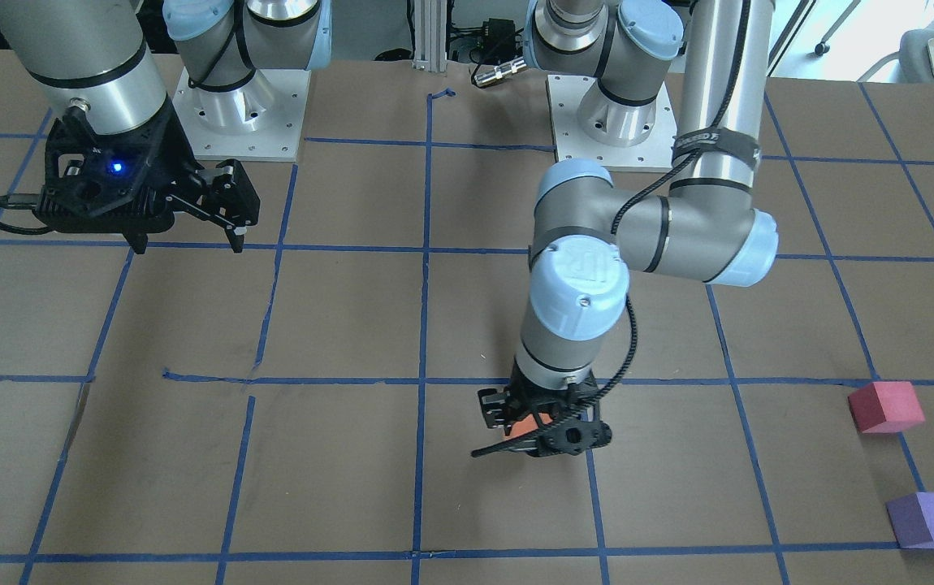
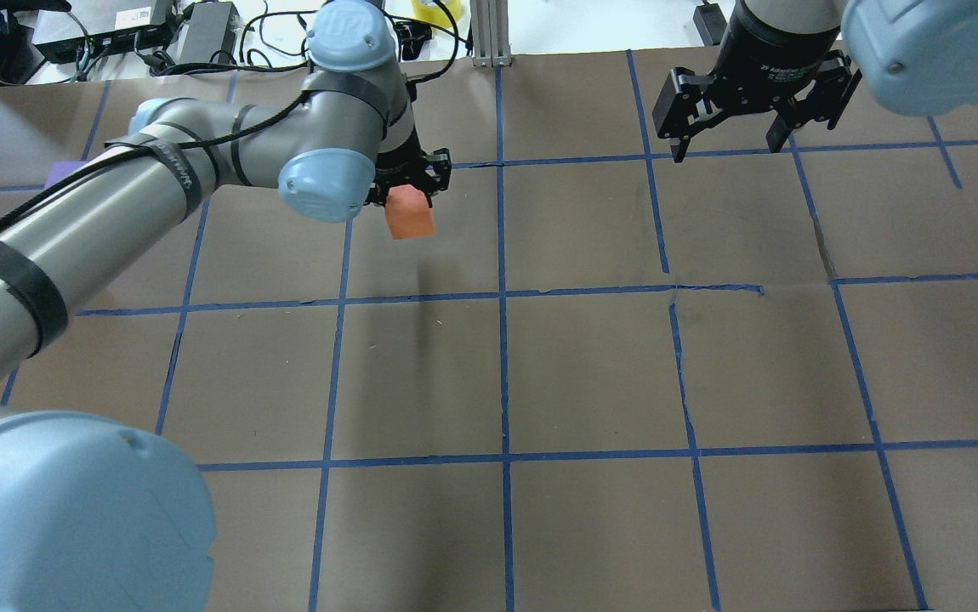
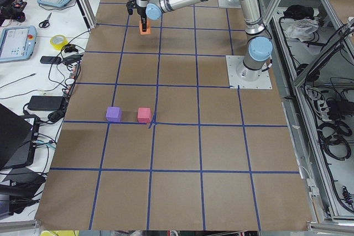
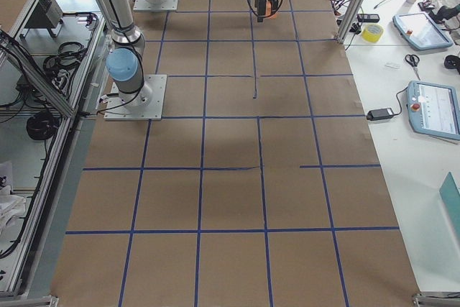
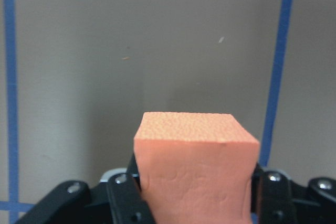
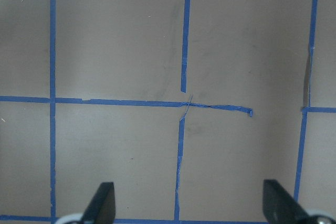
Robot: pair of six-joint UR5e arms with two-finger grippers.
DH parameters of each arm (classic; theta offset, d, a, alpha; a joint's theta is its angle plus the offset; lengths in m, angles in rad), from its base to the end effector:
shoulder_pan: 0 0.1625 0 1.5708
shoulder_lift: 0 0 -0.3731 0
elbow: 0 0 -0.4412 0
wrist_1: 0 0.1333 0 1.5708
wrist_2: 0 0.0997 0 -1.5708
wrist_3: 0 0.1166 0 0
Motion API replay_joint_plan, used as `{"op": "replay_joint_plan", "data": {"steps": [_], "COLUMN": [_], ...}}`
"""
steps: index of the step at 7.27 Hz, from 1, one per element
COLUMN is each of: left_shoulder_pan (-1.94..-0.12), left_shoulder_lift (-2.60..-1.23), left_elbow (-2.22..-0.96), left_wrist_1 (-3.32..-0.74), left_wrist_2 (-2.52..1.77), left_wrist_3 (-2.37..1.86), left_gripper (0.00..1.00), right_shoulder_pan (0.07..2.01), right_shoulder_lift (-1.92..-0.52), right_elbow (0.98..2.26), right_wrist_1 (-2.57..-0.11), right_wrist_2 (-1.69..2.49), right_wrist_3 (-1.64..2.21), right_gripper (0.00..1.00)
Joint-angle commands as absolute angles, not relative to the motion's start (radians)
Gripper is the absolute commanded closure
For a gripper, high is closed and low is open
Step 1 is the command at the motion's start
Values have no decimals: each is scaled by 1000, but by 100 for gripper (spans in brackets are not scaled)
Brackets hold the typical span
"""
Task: Arrange blocks in a line
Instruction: 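Carry the orange cube with the left gripper toward the purple and pink cubes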
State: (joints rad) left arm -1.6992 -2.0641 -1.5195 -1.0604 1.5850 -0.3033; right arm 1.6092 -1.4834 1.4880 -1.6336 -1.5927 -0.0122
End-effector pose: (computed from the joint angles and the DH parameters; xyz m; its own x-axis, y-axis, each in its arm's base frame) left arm -0.2180 -0.6604 0.1929 -0.9847 -0.1742 0.0069 -0.1743 0.9822 -0.0694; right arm 0.1529 -0.5746 0.4216 -0.9985 -0.0493 0.0226 -0.0505 0.9970 -0.0579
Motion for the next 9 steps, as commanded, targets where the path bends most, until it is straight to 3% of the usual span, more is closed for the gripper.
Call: {"op": "replay_joint_plan", "data": {"steps": [1, 5, 9], "left_shoulder_pan": [-1523, -1196, -1112], "left_shoulder_lift": [-2005, -1985, -2121], "left_elbow": [-1513, -1467, -1324], "left_wrist_1": [-1187, -1322, -1250], "left_wrist_2": [1575, 1675, 1767], "left_wrist_3": [-61, 264, 440], "left_gripper": [100, 100, 100], "right_shoulder_pan": [1608, 1608, 1608], "right_shoulder_lift": [-1483, -1480, -1485], "right_elbow": [1489, 1489, 1488], "right_wrist_1": [-1632, -1635, -1635], "right_wrist_2": [-1594, -1589, -1591], "right_wrist_3": [-12, -9, -8], "right_gripper": [0, 0, 0]}}
